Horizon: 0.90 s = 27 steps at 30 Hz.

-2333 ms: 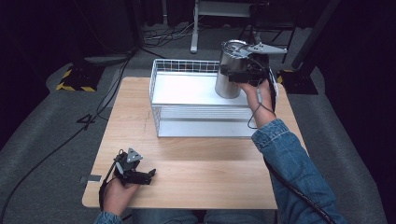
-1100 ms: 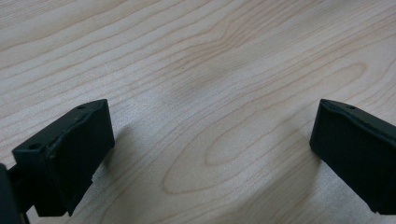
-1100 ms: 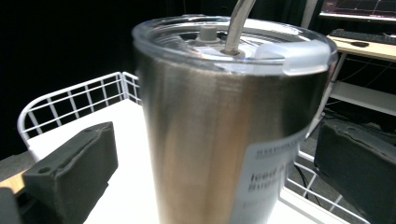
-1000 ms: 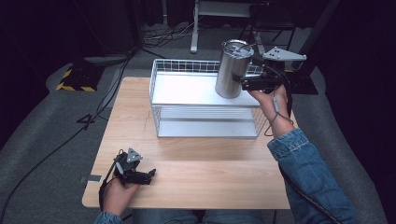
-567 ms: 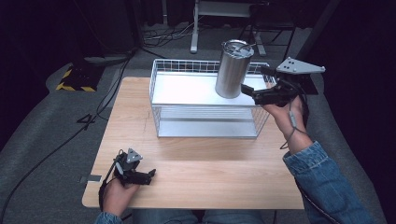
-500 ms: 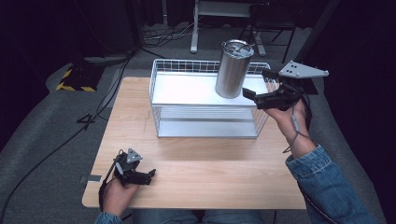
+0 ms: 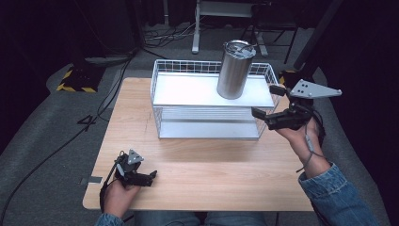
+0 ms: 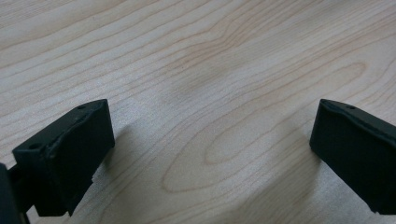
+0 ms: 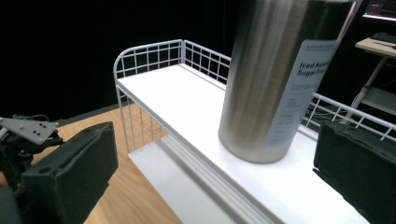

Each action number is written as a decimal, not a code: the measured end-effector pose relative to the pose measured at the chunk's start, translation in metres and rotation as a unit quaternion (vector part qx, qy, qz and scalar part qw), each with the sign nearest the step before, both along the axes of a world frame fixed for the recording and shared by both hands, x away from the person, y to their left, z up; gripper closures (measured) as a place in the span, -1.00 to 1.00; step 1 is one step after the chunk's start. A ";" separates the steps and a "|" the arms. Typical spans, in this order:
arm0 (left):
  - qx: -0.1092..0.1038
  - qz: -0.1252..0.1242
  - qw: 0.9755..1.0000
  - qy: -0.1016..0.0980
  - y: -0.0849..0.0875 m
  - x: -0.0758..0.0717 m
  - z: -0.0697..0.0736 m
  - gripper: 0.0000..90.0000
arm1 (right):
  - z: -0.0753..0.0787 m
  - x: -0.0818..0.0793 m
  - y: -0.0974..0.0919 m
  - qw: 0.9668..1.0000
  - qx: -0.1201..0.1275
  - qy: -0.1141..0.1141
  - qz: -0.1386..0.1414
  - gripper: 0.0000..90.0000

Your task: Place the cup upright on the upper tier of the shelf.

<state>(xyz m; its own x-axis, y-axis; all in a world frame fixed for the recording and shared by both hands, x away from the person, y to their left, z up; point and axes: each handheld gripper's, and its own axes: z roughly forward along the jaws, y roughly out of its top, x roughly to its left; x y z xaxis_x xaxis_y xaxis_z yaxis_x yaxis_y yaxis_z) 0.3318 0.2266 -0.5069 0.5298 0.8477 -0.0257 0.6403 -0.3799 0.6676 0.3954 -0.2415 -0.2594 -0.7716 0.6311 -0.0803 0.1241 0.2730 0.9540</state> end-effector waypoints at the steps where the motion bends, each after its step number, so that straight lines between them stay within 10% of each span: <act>1: 0.000 0.000 1.000 0.000 0.000 0.000 0.000 -1.00 | -0.003 -0.004 -0.002 1.000 -0.002 0.005 0.002 -0.99; 27: 0.000 0.000 1.000 0.000 0.000 0.000 0.000 -1.00 | -0.092 -0.033 -0.024 0.998 -0.023 0.062 0.003 -0.99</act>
<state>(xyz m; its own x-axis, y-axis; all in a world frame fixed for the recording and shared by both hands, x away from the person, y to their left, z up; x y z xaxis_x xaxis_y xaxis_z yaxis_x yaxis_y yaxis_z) 0.3320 0.2264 -0.5069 0.5298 0.8477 -0.0248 0.6401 -0.3805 0.6675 0.3620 -0.2657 -0.3517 -0.7807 0.6247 -0.0124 0.2394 0.3173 0.9176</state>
